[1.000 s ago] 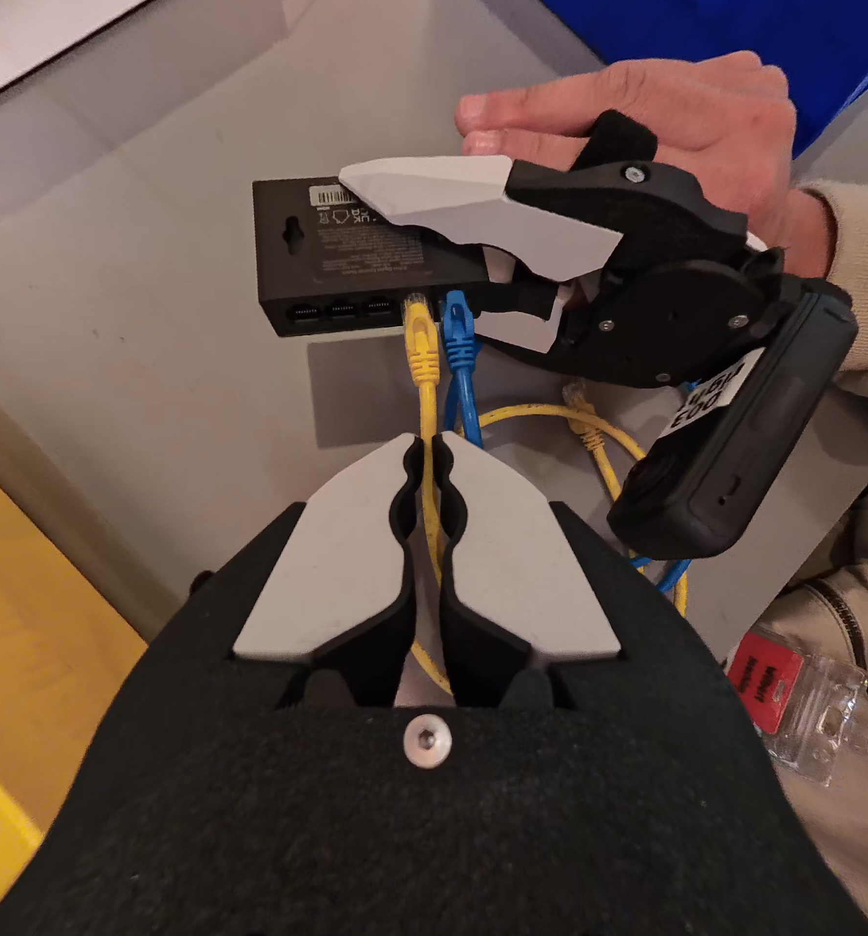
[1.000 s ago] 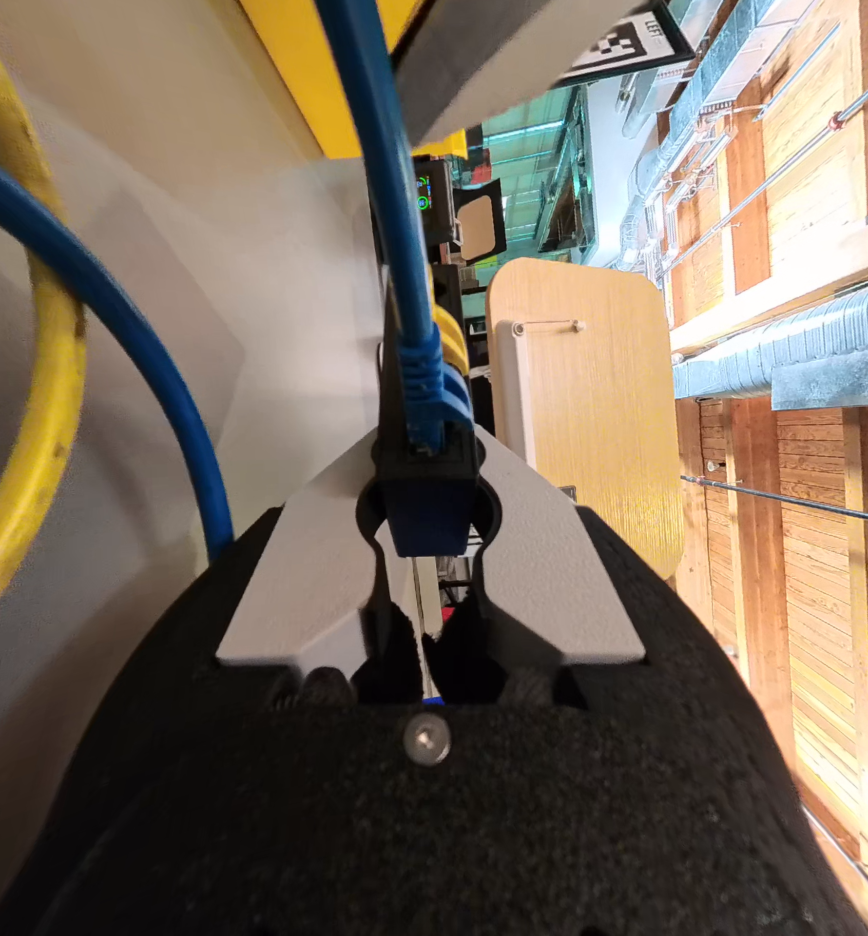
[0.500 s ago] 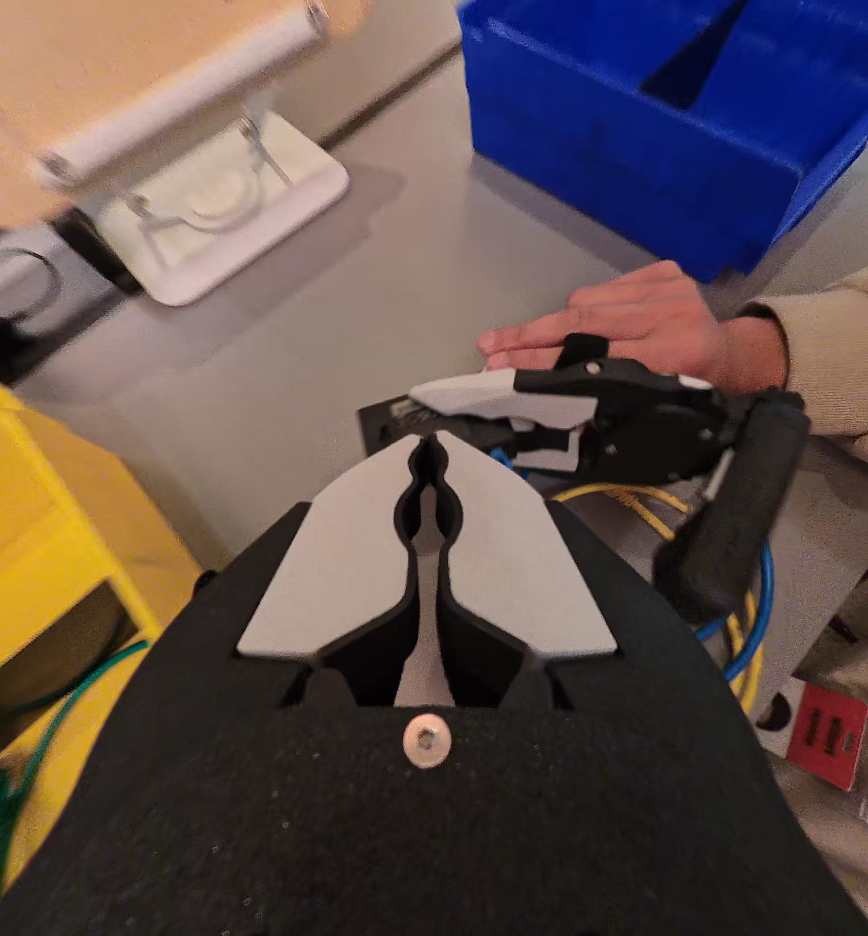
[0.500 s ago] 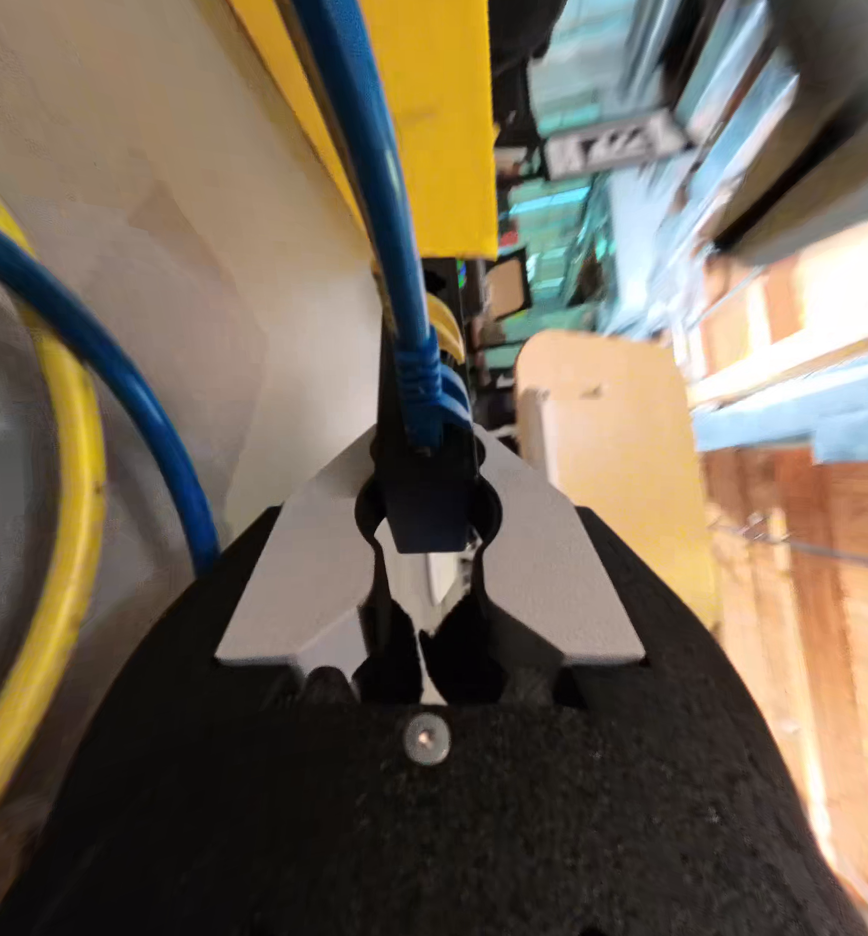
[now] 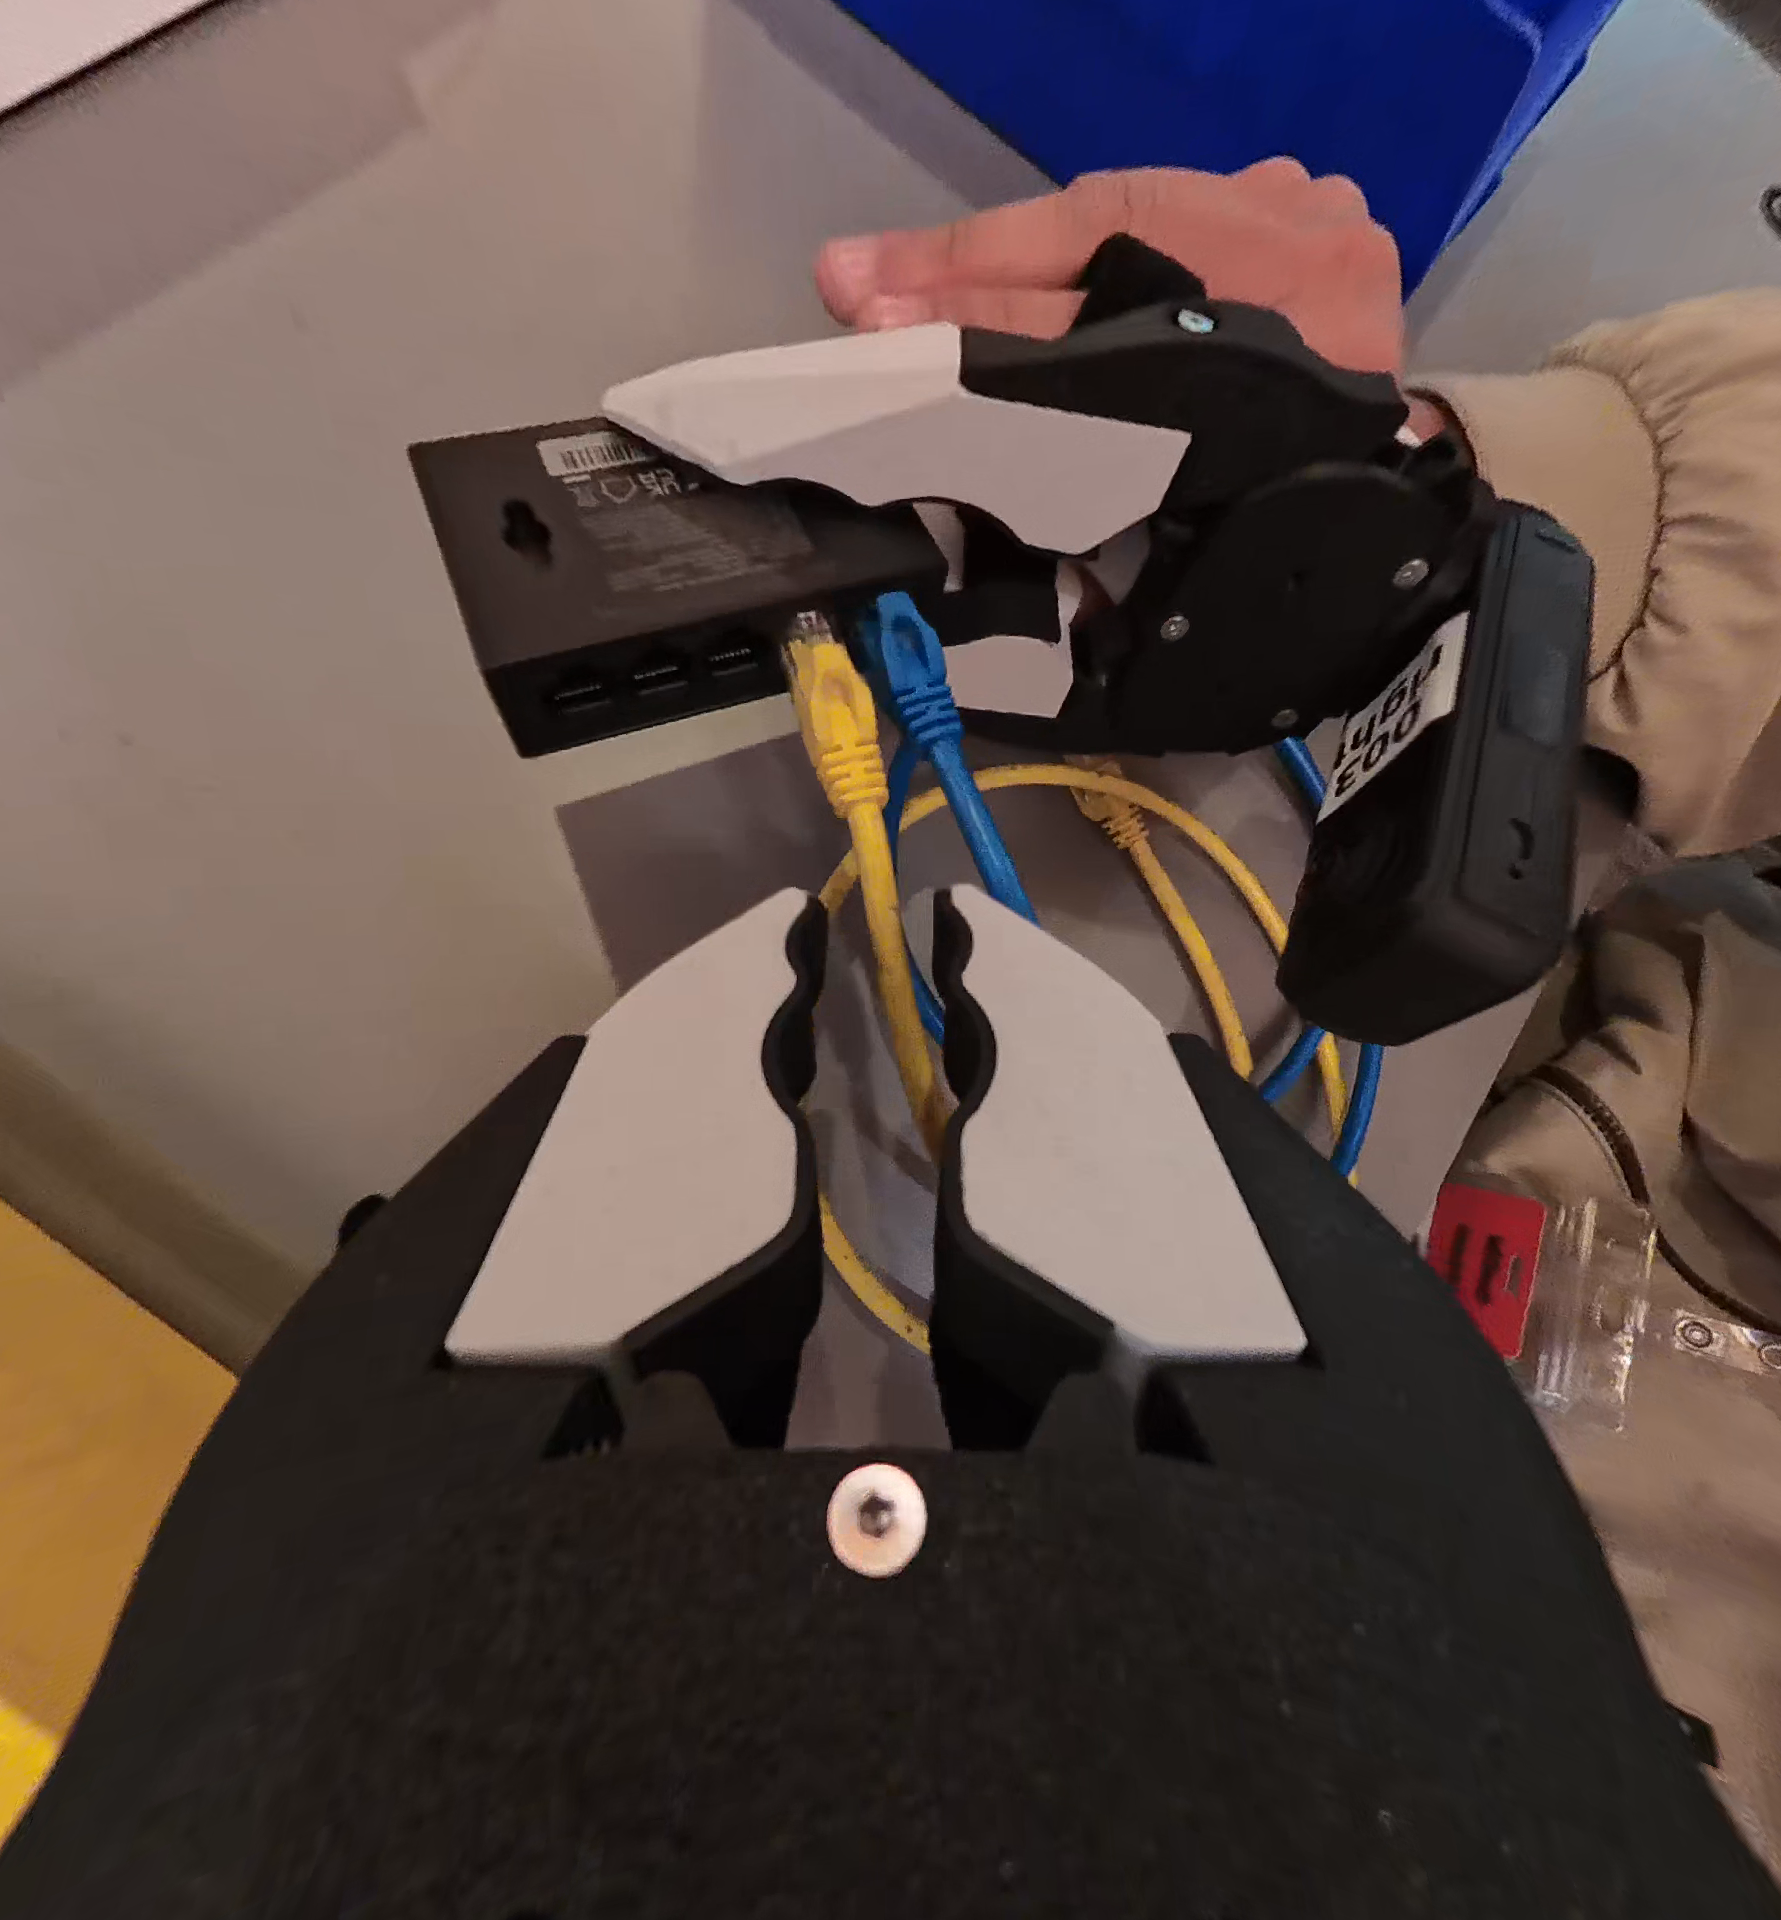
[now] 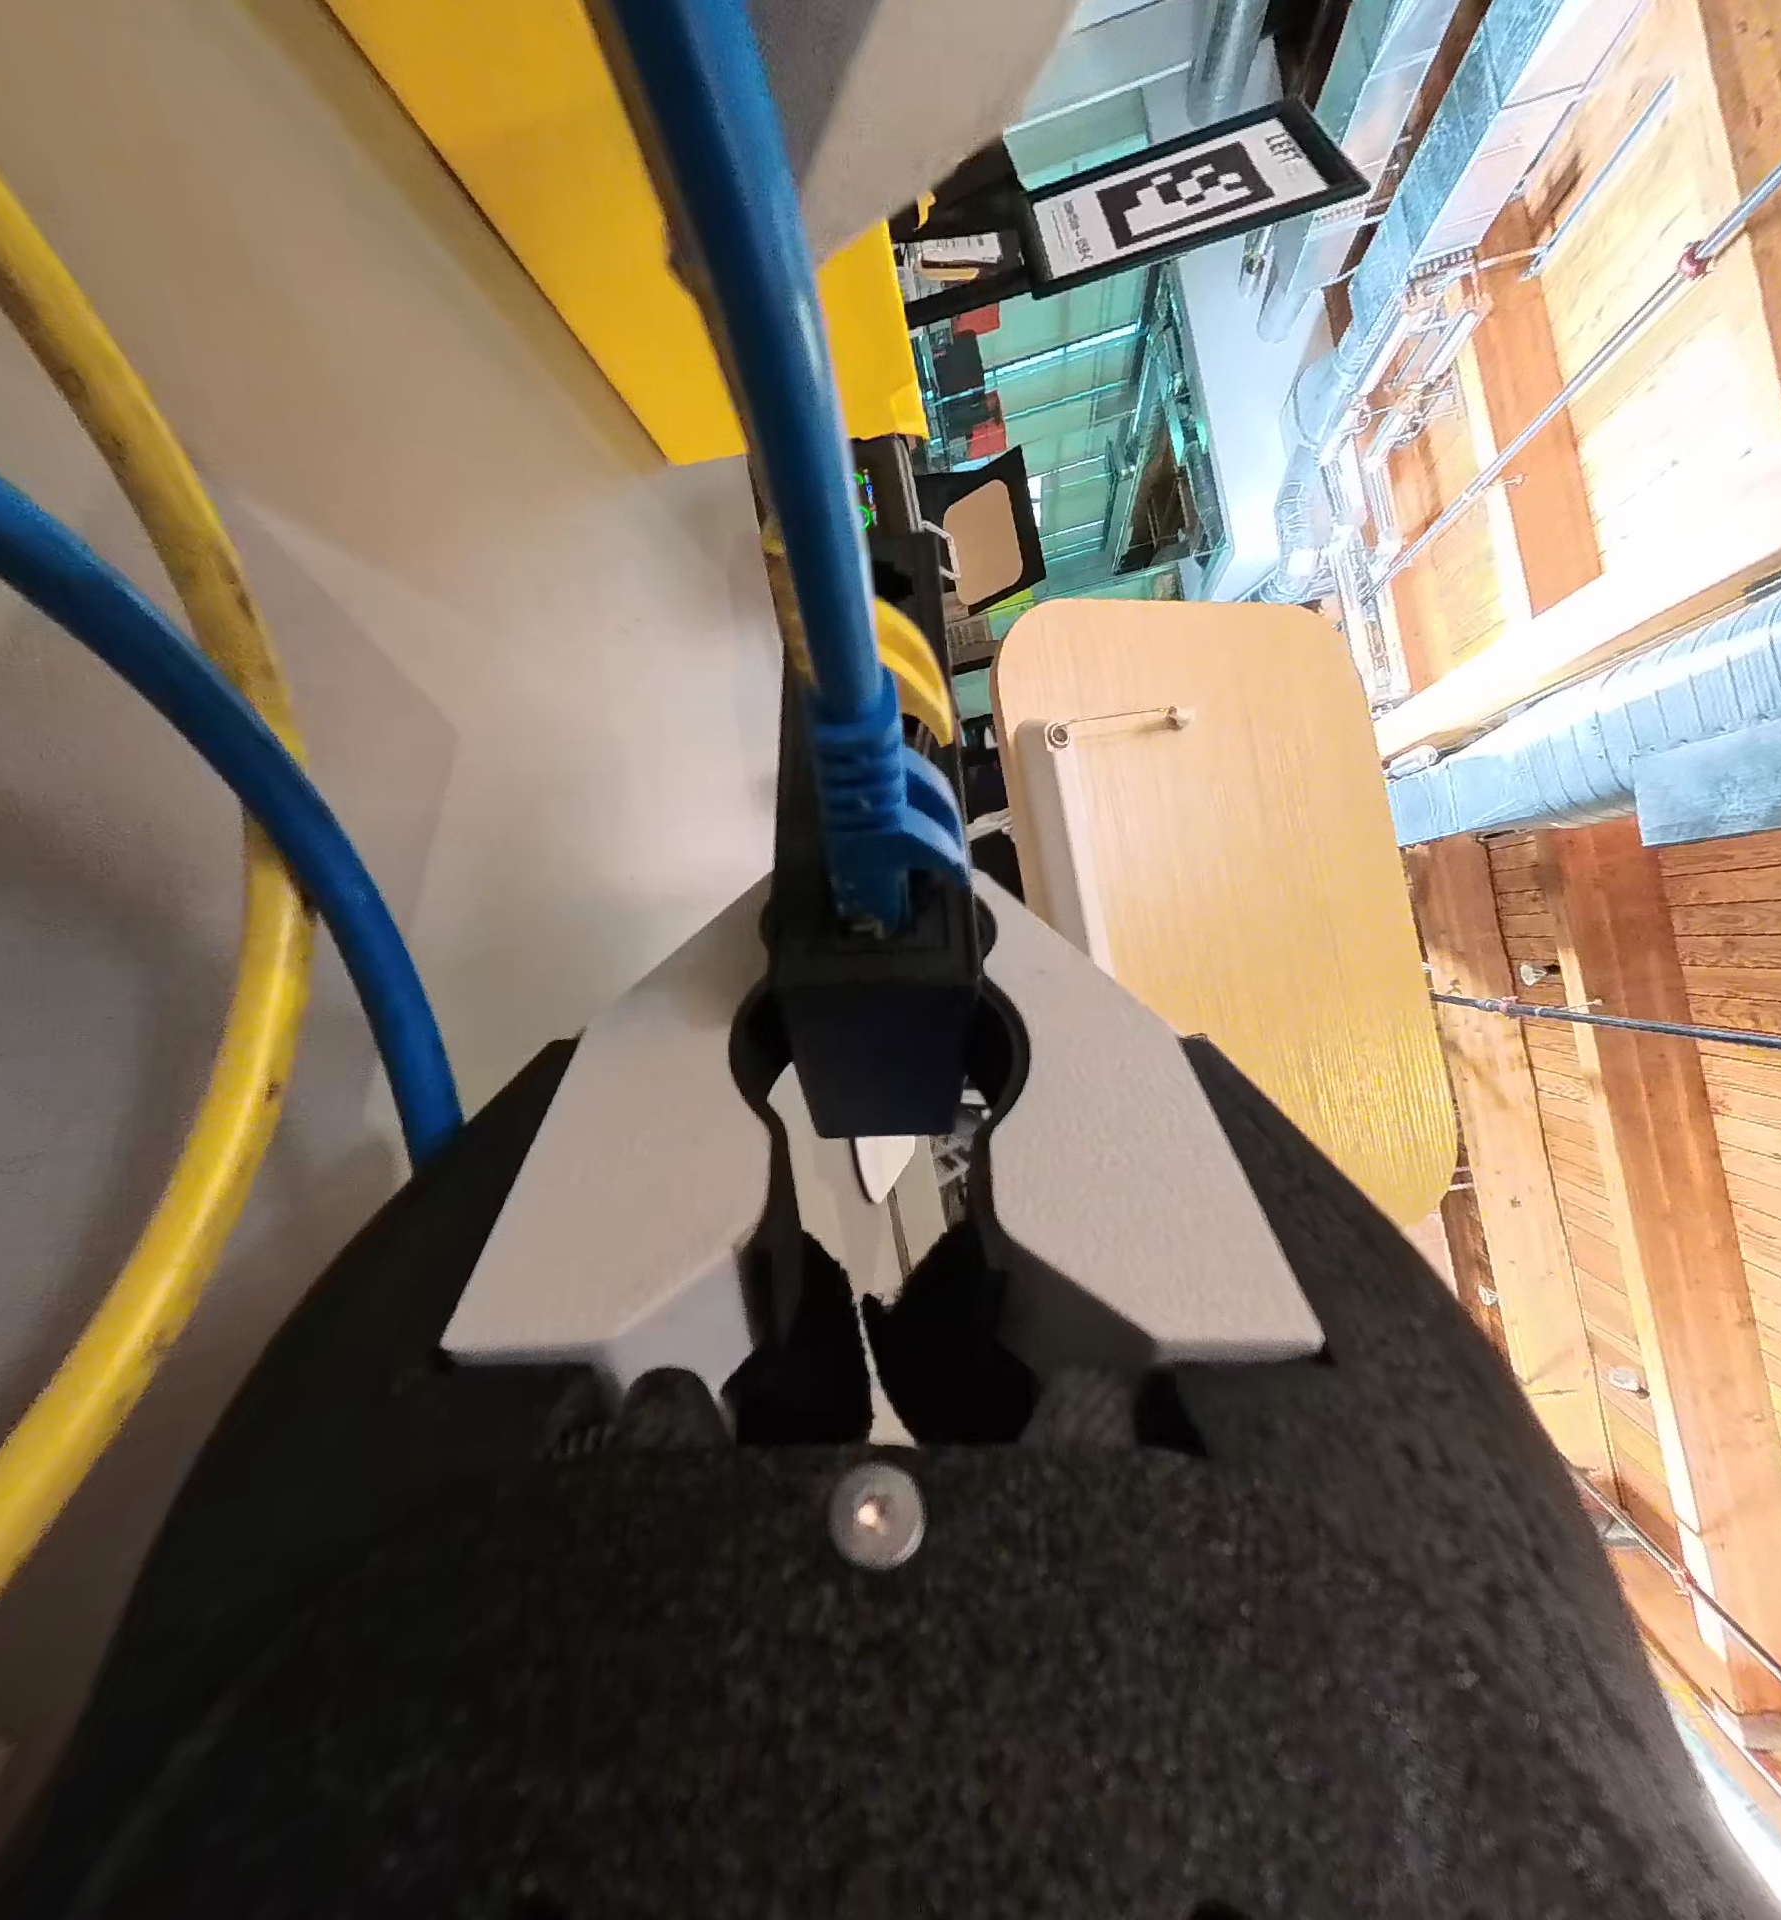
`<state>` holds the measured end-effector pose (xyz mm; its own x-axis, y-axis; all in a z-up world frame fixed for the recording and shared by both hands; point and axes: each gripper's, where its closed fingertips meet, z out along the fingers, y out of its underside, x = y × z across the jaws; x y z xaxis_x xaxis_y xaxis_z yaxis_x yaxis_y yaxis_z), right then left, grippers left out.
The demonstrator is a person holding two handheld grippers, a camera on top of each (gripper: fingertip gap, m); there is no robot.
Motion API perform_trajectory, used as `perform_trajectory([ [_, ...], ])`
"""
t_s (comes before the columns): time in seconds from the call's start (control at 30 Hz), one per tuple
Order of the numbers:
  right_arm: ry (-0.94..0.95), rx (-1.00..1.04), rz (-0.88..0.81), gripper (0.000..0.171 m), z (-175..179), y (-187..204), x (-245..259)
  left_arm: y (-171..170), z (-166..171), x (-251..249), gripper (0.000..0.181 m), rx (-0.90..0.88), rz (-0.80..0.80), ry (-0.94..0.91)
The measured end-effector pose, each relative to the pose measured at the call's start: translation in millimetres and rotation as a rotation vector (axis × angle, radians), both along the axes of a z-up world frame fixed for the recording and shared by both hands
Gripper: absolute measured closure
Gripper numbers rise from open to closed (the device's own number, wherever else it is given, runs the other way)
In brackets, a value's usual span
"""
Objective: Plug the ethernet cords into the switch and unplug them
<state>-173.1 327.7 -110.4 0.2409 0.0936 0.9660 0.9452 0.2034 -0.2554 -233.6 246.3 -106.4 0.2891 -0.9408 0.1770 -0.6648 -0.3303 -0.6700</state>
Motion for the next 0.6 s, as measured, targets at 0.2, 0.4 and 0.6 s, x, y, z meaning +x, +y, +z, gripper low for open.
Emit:
perform_trajectory([
  [0.2, -0.002, -0.003, 0.005, 0.144, -0.9, -0.6, -1.0, -0.7, -10.0, 4.3, 0.173, 0.026, -0.002, 0.037],
  [0.4, 0.006, -0.018, -0.007, 0.144, -2.2, -0.1, 0.5, 3.9, -10.6, 6.8, 0.176, 0.088, 0.022, 0.052],
  [0.6, -0.024, -0.027, -0.046, 0.145, -4.2, -3.6, 1.8, 6.0, -10.5, 9.6, 0.176, 0.099, 0.053, 0.043],
])
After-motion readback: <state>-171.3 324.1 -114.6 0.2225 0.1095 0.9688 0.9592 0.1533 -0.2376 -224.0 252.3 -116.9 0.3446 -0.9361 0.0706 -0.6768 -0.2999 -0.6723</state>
